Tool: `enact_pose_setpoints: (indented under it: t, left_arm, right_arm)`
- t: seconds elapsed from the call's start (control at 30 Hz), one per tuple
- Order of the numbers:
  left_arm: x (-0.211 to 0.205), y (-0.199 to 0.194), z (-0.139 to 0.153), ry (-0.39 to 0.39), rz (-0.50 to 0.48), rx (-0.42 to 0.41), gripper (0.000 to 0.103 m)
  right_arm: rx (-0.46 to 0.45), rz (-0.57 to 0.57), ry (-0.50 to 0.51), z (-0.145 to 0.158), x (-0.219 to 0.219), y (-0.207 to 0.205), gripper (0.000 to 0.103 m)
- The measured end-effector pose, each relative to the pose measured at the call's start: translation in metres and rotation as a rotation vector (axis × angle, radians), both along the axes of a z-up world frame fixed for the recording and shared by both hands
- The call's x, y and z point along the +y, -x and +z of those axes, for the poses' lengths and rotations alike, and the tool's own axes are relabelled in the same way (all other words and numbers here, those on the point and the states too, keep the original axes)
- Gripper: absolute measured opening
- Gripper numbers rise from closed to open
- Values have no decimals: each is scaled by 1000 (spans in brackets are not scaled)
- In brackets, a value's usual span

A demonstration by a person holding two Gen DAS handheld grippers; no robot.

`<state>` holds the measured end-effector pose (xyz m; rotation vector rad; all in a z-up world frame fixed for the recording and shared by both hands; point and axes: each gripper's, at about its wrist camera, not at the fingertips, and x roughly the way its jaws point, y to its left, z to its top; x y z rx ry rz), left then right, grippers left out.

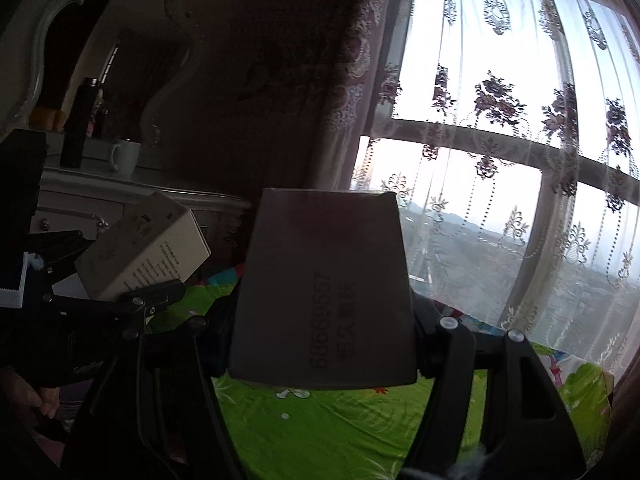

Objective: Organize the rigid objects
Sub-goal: 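Lift both held boxes and carry them toward the storage box, then open both grippers over the storage box to drop the boxes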

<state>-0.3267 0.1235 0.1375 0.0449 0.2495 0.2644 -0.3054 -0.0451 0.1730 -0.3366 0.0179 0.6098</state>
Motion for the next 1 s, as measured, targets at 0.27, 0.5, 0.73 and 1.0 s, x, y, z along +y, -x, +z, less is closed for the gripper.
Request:
enact_pose_setpoints:
  t: [0.27, 0.5, 0.73, 1.0]
  left_arm:
    - [58, 23, -18, 146, 123, 115, 53]
    - [108, 40, -34, 287, 250, 203, 53]
    - [141, 54, -50, 343, 350, 265, 53]
    - [181, 75, -64, 393, 467, 289, 53]
  right_arm:
    - [131, 233, 102, -12, 64, 1, 69]
    - [299, 407, 194, -25, 131, -5, 69]
    - [402, 485, 300, -47, 183, 2, 69]
    - [491, 556, 396, -80, 225, 19, 69]
